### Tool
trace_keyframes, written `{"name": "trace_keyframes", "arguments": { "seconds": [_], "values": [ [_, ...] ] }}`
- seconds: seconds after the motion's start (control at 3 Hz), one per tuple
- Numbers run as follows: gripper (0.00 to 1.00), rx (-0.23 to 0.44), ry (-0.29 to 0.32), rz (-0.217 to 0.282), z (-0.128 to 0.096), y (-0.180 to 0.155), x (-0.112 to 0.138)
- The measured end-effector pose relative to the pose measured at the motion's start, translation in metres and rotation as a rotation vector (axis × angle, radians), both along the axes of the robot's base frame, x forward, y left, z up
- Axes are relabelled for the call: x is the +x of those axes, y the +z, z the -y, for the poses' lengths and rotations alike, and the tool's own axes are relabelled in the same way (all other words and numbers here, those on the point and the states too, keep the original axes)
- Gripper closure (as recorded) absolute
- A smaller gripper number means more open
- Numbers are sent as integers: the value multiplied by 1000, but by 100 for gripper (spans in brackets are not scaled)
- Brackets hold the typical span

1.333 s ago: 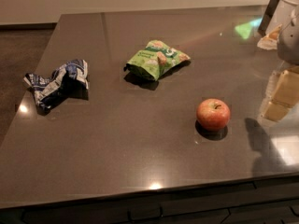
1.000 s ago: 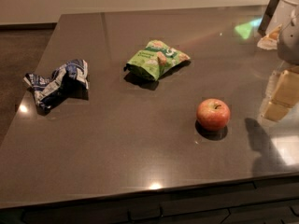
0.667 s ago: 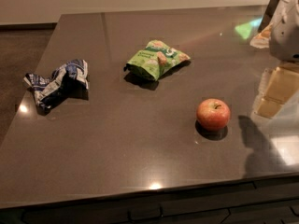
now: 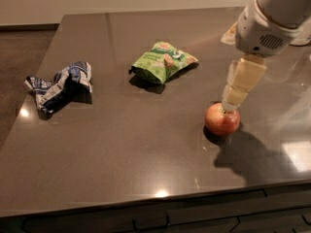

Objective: Move green rice chip bag near apple

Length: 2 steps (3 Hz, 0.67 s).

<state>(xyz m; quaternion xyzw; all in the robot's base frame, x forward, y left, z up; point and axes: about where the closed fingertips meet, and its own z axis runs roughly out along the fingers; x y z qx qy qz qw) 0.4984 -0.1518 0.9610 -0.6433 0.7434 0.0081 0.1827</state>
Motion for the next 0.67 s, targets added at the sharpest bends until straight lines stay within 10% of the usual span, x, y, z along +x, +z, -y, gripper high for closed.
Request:
{"name": "trace_keyframes", "arguments": {
  "seconds": [0.67],
  "values": [
    [0, 50, 170, 16, -45, -30, 83]
  ]
}}
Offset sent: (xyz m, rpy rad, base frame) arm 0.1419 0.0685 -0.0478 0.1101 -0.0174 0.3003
